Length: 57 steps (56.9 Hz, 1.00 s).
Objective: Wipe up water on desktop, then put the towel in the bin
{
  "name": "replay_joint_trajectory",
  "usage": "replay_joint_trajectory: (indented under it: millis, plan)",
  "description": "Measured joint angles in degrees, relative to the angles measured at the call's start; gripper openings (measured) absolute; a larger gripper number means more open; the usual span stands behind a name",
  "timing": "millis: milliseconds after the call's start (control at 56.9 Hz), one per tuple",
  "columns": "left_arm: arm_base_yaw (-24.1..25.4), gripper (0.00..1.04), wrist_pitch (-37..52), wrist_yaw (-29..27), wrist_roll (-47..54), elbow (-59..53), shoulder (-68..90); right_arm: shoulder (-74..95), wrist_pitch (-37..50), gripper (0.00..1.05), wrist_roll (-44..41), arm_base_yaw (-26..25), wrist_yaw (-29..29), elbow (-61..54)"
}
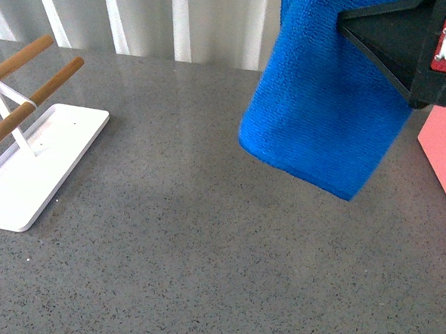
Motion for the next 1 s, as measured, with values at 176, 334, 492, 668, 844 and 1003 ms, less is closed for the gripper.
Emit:
replay_joint_trajectory:
  millis: [176, 334, 492, 668, 844, 1003]
  plan:
    - [-0.8, 0.04, -0.4, 0.0, 0.0, 0.0, -0.2, 3.0, 1.0, 0.93, 1.3, 0.4, 2.5, 2.8]
    - [-0.8, 0.04, -0.5, 0.0, 0.0, 0.0, -0.2, 3.6, 1.6, 0.66, 1.9, 0.7, 3.1, 3.5]
    - [-0.7, 0.04, -0.5, 0.0, 0.0, 0.0, -0.2, 3.4, 1.8, 0.42, 2.1, 1.2, 3.2, 3.5]
    - [-0.6, 0.04, -0.5, -0.2, -0.1, 0.0, -0.2, 2.8, 1.9, 0.13, 2.1, 1.6, 3.6, 3.5]
    - [0.3, 0.10, -1.0, -0.4, -0.2, 0.0, -0.2, 1.4, 1.9, 0.05, 2.7, 1.4, 3.7, 3.4]
    - [2.1, 0.37, -1.9, -0.4, -0.2, -0.2, -0.2, -0.2, 1.7, 0.05, 3.2, 0.8, 3.8, 3.4]
